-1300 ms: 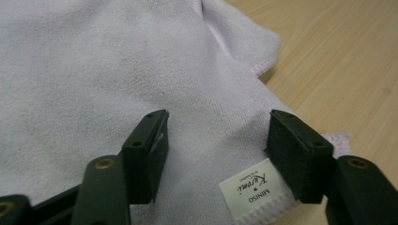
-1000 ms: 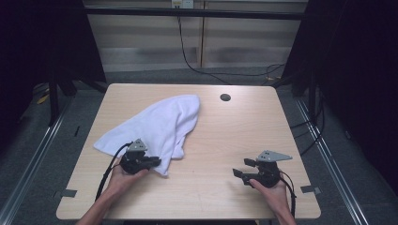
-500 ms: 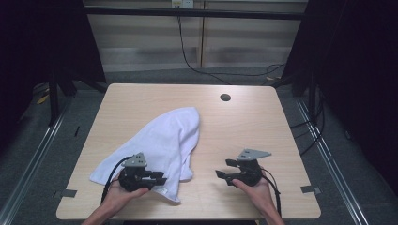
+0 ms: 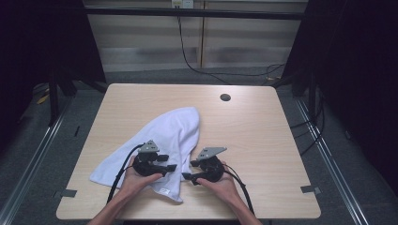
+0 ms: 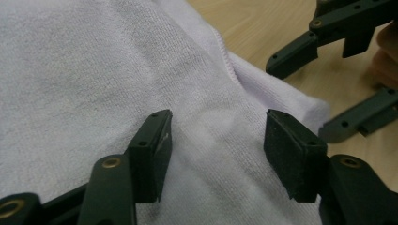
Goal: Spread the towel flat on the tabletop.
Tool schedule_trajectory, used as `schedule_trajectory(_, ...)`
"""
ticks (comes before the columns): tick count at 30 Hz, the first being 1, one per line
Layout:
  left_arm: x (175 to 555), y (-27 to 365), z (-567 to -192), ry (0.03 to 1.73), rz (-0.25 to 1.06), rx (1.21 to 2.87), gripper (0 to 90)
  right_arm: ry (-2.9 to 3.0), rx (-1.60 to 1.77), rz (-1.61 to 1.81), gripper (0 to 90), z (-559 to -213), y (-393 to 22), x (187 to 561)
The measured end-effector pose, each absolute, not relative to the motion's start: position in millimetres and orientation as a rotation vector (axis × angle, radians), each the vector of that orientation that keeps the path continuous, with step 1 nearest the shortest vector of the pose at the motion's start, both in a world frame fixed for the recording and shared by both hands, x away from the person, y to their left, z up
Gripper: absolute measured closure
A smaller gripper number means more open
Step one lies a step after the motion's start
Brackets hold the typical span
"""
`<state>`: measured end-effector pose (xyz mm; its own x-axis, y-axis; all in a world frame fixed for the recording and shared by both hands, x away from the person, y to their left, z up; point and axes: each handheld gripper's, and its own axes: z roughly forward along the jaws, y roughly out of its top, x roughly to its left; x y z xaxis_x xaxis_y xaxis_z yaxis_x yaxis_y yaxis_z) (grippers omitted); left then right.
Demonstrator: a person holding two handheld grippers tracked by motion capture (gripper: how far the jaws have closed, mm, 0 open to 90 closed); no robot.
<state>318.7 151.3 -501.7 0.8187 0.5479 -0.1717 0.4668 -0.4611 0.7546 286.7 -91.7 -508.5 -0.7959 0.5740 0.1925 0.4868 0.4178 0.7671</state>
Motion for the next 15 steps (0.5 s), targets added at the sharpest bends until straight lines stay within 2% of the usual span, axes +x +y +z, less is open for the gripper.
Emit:
schedule_trajectory(2,315.4,149.1,-501.2,0.677,0.185,2.172,58.1,2.574,0.920,1.293,53.2,-508.9,-87.3,284.0)
schedule_trajectory(5,316.1,153.1,-498.4,0.691,0.157,2.157,78.1,2.562,0.881,1.253,73.8,-508.7,-87.1,281.3)
schedule_trajectory(6,316.1,153.1,-498.4,0.691,0.157,2.157,81.8,2.562,0.881,1.253,73.8,-508.7,-87.1,281.3)
schedule_trajectory(8,317.5,161.6,-494.7,0.703,0.124,2.114,83.3,2.546,0.895,1.265,80.9,-507.2,-91.7,281.3)
schedule_trajectory(9,317.5,172.5,-486.1,0.710,0.098,2.045,88.1,2.513,0.925,1.289,82.3,-502.8,-98.7,282.8)
schedule_trajectory(13,318.1,197.0,-468.8,0.734,0.135,1.992,88.9,2.405,0.995,1.334,82.7,-485.9,-124.6,286.6)
schedule_trajectory(15,319.8,201.4,-470.3,0.757,0.108,1.966,88.8,2.358,1.019,1.356,82.8,-476.7,-139.4,287.5)
